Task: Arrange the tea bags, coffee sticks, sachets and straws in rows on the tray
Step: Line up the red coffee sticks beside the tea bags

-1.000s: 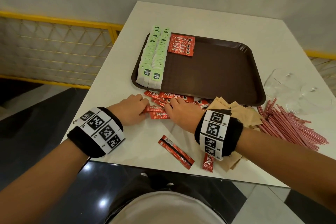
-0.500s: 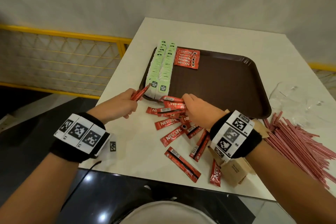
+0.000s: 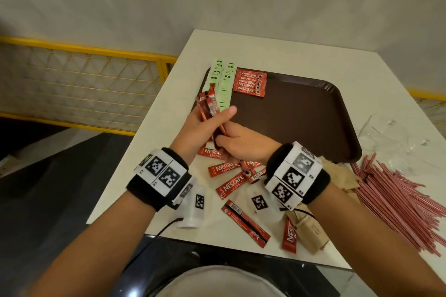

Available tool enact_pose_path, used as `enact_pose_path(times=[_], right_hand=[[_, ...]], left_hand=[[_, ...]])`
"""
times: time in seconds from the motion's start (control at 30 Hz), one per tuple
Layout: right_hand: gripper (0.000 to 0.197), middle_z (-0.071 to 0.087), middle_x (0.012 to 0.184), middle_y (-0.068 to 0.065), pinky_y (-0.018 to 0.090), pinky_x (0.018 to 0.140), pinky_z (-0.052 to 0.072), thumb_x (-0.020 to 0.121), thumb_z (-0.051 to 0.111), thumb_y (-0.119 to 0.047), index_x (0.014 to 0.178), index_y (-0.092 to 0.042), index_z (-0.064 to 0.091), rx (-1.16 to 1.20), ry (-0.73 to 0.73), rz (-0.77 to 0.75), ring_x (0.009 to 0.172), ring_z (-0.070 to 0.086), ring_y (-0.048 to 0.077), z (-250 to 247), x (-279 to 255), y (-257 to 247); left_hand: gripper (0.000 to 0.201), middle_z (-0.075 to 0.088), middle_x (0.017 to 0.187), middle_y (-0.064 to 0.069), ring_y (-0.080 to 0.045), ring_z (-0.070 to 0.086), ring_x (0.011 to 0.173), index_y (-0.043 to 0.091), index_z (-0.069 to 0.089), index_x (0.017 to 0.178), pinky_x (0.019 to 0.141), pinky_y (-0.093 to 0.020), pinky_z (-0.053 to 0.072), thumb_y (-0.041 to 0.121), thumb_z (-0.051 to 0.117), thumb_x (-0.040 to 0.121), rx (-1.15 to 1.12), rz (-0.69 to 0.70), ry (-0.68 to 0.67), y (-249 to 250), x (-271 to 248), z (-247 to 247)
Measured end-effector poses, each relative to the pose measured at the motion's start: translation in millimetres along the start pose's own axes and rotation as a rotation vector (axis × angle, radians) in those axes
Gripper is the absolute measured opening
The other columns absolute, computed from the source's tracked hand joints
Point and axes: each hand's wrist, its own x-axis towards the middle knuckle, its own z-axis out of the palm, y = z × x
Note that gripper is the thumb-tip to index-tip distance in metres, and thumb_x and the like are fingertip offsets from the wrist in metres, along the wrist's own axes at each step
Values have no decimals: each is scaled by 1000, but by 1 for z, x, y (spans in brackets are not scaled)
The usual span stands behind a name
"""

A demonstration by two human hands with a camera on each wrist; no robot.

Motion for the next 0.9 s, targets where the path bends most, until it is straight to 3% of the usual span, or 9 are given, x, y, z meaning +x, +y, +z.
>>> enact_pose_path(times=[0.07,0.17,0.23,0.27,0.33,0.4,0.53,0.77,0.9], right_hand=[[6,55,74,3,19,50,43,98,42,-20,96,-14,43,-81,-12,7,52,50,7,-2,-2,6],[36,57,94,-5,21,71,45,91,52,-43,118,-19,47,-263,-56,39,76,56,5,-19,-15,18],[52,55,105,-6,21,81,45,84,63,-43,128,-23,45,-411,-95,64,94,55,8,-29,-27,28],[55,52,108,-7,23,85,46,80,69,-40,128,-25,45,-487,-127,101,99,53,10,-32,-32,35],[60,48,113,-7,32,90,49,72,78,-31,123,-31,45,-586,-203,234,105,50,13,-31,-39,45],[66,46,119,-6,38,90,50,67,81,-23,120,-31,43,-659,-282,335,109,49,17,-24,-41,52],[66,44,121,-4,39,86,52,67,81,-15,115,-29,39,-757,-323,342,107,49,19,-6,-38,58],[38,48,109,-3,26,78,43,80,70,-24,109,-21,46,-700,-172,166,95,47,13,-3,-19,57],[18,53,89,-8,21,71,44,90,57,-35,100,-20,53,-507,77,46,84,54,11,-18,-16,38]], left_hand=[[46,65,118,-1,-17,62,107,16,55,128,95,-37,49,26,66,84,-80,-75,54,-5,4,0],[16,65,83,2,-13,63,75,13,60,103,68,-28,51,22,60,89,-207,-162,62,-11,5,-3],[5,58,68,5,-10,59,60,17,58,88,57,-23,50,22,58,90,-289,-192,57,-13,7,-10],[6,56,66,5,-10,59,57,18,57,87,57,-23,50,22,57,91,-333,-205,41,-13,7,-13],[6,57,66,4,-12,62,63,18,57,88,69,-29,50,21,55,92,-422,-227,9,-12,8,-19],[8,60,70,1,-15,66,71,16,57,88,75,-34,52,21,53,93,-492,-243,-16,-11,8,-22],[9,66,79,-2,-16,70,72,14,59,94,68,-35,57,19,52,93,-549,-246,-12,-10,7,-23],[11,60,76,-2,-15,62,62,12,58,96,60,-27,54,20,51,93,-658,-249,-59,-13,5,-26],[14,63,75,-3,-16,65,65,9,59,96,60,-28,56,20,52,89,-661,-262,-141,-15,2,-28]])
